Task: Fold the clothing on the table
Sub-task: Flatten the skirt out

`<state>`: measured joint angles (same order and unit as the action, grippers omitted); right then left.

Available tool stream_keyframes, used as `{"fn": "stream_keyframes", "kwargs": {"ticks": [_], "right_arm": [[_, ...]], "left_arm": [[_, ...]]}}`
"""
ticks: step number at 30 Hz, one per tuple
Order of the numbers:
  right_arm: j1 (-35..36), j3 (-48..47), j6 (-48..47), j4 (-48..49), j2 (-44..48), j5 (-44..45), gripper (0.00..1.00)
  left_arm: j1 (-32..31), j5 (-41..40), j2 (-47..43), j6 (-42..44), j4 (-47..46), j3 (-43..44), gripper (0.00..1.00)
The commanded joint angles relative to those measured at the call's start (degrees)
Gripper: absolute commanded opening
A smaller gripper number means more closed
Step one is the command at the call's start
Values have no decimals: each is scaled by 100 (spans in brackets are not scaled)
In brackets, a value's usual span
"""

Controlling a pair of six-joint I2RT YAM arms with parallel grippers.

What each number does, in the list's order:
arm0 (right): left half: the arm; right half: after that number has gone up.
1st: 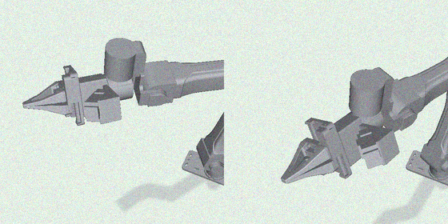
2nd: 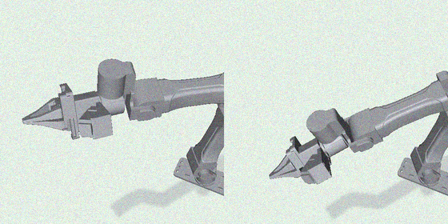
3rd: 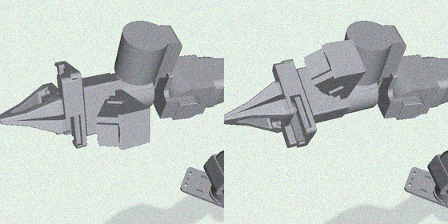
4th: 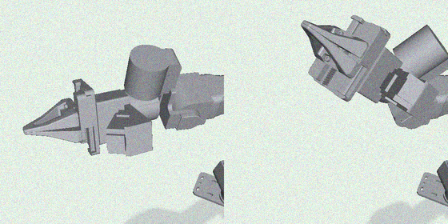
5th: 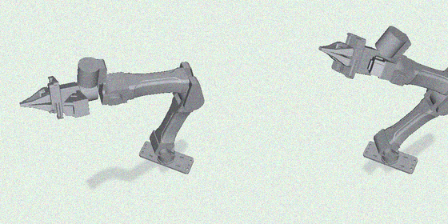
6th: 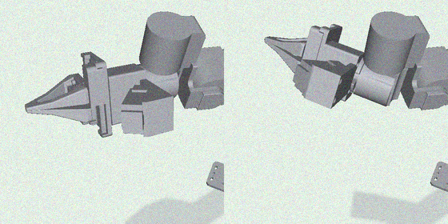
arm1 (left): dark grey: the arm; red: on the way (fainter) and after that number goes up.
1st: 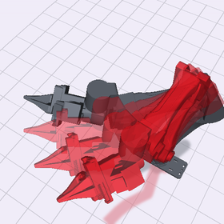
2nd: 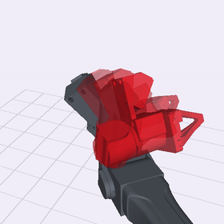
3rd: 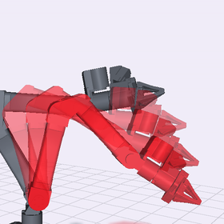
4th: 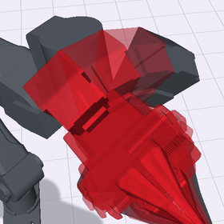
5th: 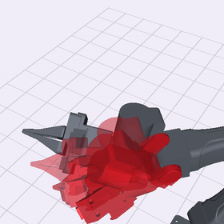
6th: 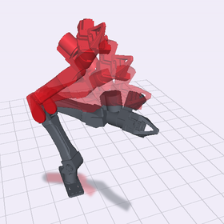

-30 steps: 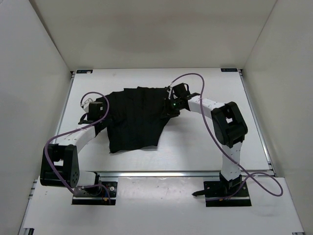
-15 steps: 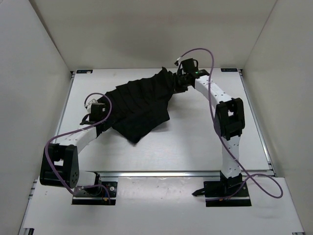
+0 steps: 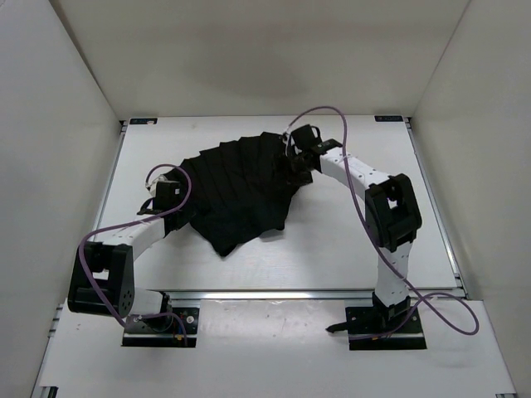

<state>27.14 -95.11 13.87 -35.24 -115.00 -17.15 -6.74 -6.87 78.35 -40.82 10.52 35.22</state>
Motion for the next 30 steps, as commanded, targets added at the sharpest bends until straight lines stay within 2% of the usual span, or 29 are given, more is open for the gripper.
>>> {"fn": "stream_keyframes", "kwargs": {"ticks": [1,3,5,7,9,10,12,18,21,23,26,27,30], "right_arm": [[-68,694,133,86,599,116,72],[-190,1483,326,368,994,-165,77],[-261,1960,476,658,1374,-193,77],[-296,2521,468,825,1673,-254,74],[-287,2821,537,993,1797,-298,63],[-279,2927,625,1037,1771,-402,62],[-87,2937,696,1177,1648,-447,58],[379,2454,890,1512,963,-562,60],[433,2190,898,1415,646,-605,57],[407,2006,872,1398,409,-667,46],[354,1708,837,1380,260,-589,6],[310,1611,785,1267,215,-527,0],[82,1084,565,899,276,-351,0]], "left_arm": [[6,46,-21,118,-7,2,0],[15,90,-4,144,-16,20,0],[24,134,-4,197,-24,55,0],[59,178,-4,223,-50,90,0],[24,186,-3,276,-6,125,1],[24,213,-12,337,11,151,3],[-20,169,-21,320,63,187,3],[-20,213,-65,338,64,143,3],[-3,248,-126,311,37,134,3],[6,239,-144,329,38,143,2],[33,248,-135,338,64,134,1],[-2,231,-135,355,99,108,0],[42,231,-144,355,134,151,0]]}}
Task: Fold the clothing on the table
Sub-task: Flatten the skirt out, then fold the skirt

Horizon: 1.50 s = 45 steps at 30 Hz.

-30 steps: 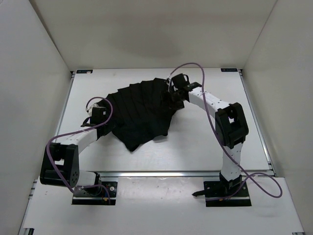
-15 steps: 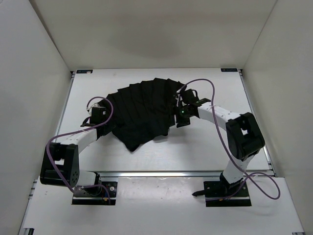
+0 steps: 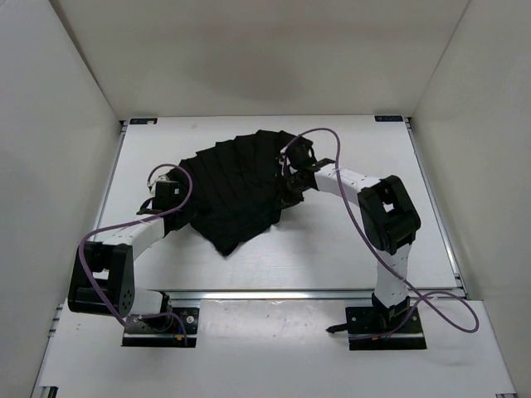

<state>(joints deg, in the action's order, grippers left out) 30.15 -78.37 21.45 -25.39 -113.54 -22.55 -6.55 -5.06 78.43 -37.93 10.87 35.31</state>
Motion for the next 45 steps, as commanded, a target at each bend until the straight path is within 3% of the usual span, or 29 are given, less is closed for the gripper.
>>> {"fn": "stream_keyframes", "kwargs": {"ticks": [1,7,9,11,13,19,24,31,34,38,45], "right_arm": [[-316,-879,-351,-333,130,267,0],[-686,-2516,-958,-1835,174,540,3],[-625,-2701,-1108,-2127,200,899,15],[-520,-2536,-1126,-2330,200,1242,38],[-475,-1984,-1030,-2182,314,1262,54],[-528,-585,-669,-1304,700,989,77],[-703,110,-572,-723,719,963,74],[-967,120,-800,-450,596,998,66],[-1037,32,-923,-310,561,893,66],[-1187,23,-959,-108,446,472,63],[-1117,130,-941,-27,271,224,57]], "left_arm": [[39,66,-153,119,108,117,0],[48,-12,-170,93,117,143,0],[92,-13,-170,111,143,134,0],[92,-30,-188,119,161,116,0],[144,-57,-180,137,161,99,0],[66,-56,-223,199,292,125,0],[153,22,-284,277,363,204,4],[-57,453,-618,331,731,345,37],[-259,488,-987,243,854,231,58],[-338,734,-1523,128,1118,64,69],[-514,1077,-2042,-442,988,-612,75]]}}
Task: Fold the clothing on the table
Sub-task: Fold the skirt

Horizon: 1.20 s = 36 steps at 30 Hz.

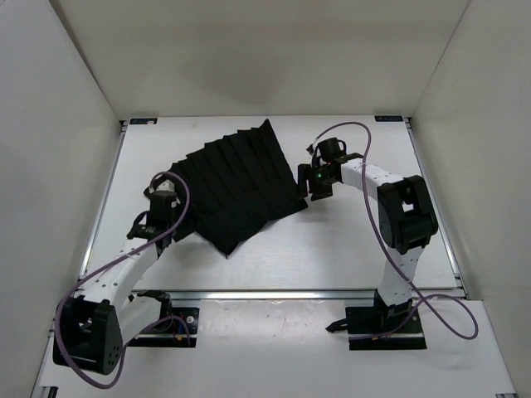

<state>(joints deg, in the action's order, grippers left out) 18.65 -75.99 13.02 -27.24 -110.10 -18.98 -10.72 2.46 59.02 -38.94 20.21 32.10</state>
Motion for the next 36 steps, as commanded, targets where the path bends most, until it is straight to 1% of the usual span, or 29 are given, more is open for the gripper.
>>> {"fn": "stream_keyframes", "kwargs": {"ticks": [1,5,8,13,16,17,18,21,23,26,28,30,31,32,33,34,35,36], "right_arm": [[24,-136,-150,71,-151,-106,56],[138,-109,-185,-96,-292,-45,50],[226,30,-185,-141,-354,61,46],[270,338,-54,201,-337,-70,40],[297,313,51,290,-424,-71,22],[271,330,35,368,-407,-70,10],[270,356,69,395,-380,-36,3],[218,313,131,457,-319,-114,0],[226,278,131,501,-292,-141,0],[314,286,105,413,-249,-62,0],[410,347,157,378,-178,-1,0],[429,549,192,430,-3,70,0],[420,602,219,448,120,70,0],[420,724,236,474,243,122,0],[402,873,297,509,392,201,0],[376,1066,324,588,593,228,0],[315,1155,368,658,682,263,0],[253,1339,377,703,857,264,0]], "left_arm": [[-149,378,-163,-421,-25,-405,75],[-544,308,-137,-667,-297,-590,77],[-589,404,-58,-817,-535,-775,79],[-738,501,126,-1028,-1123,-1056,79],[-844,607,311,-1107,-1212,-1083,79],[-887,650,329,-1116,-1221,-1152,79],[-914,633,277,-1194,-1247,-1127,79],[-976,642,206,-1309,-1238,-1205,79],[-1063,598,188,-1371,-1247,-1258,79],[-1108,449,258,-1449,-1344,-1355,76],[-1081,318,346,-1423,-1335,-1416,70],[-1055,229,321,-1406,-1282,-1452,59],[-1029,185,320,-1389,-1256,-1487,52],[-933,133,259,-1354,-1186,-1539,42],[-819,158,163,-1310,-1212,-1557,38],[-757,150,92,-1283,-1186,-1540,30],[-756,150,74,-1239,-1116,-1531,20],[-739,150,39,-1195,-1089,-1531,14]]}}
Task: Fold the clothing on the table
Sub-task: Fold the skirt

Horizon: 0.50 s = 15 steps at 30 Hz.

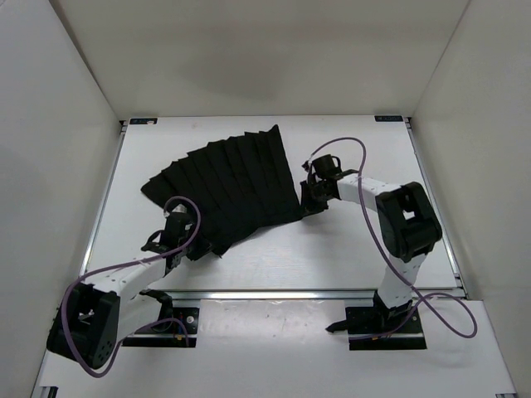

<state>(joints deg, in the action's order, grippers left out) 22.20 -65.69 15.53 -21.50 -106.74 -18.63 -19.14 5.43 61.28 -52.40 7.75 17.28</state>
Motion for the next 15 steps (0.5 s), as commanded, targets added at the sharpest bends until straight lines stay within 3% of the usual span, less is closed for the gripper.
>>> {"fn": "stream_keyframes", "kwargs": {"ticks": [1,3,10,15], "right_arm": [[-145,416,178,146,696,220,0],[-268,583,205,128,943,281,0],[-522,1180,301,-328,2392,694,0],[-830,1848,530,-610,3492,519,0]], "left_arm": [[112,-122,-186,204,226,-6,6],[147,-51,-134,362,306,91,0],[121,326,173,1284,850,1012,0],[85,582,744,2223,1561,1839,0]]}}
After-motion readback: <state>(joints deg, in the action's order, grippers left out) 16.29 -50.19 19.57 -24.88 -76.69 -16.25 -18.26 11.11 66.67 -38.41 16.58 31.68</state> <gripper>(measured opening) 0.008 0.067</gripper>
